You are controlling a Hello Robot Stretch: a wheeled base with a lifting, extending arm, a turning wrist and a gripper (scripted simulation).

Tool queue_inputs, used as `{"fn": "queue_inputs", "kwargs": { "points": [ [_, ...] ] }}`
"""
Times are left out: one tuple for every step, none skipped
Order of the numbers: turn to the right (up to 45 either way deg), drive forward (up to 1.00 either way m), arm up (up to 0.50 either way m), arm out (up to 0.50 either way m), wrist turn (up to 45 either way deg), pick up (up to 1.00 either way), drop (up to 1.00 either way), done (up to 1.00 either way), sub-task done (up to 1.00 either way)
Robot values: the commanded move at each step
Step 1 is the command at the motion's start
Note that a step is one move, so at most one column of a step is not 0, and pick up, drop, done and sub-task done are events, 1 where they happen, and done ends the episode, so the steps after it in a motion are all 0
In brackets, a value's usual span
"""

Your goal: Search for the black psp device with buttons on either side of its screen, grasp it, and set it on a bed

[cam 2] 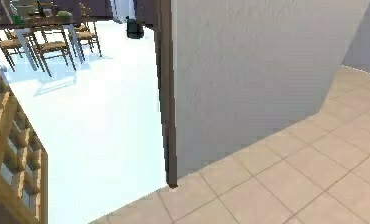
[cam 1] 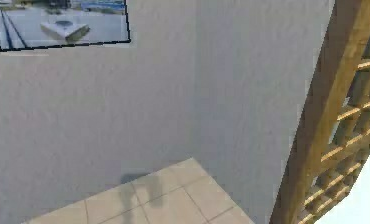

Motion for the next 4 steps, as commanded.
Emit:
{"fn": "queue_inputs", "kwargs": {
  "points": [
    [45.0,0.0,0.0,0.0,0.0,0.0,0.0,0.0,0.0],
    [15.0,0.0,0.0,0.0,0.0,0.0,0.0,0.0,0.0],
    [0.0,1.0,0.0,0.0,0.0,0.0,0.0,0.0,0.0],
    [0.0,0.35,0.0,0.0,0.0,0.0,0.0,0.0,0.0]
  ]
}}
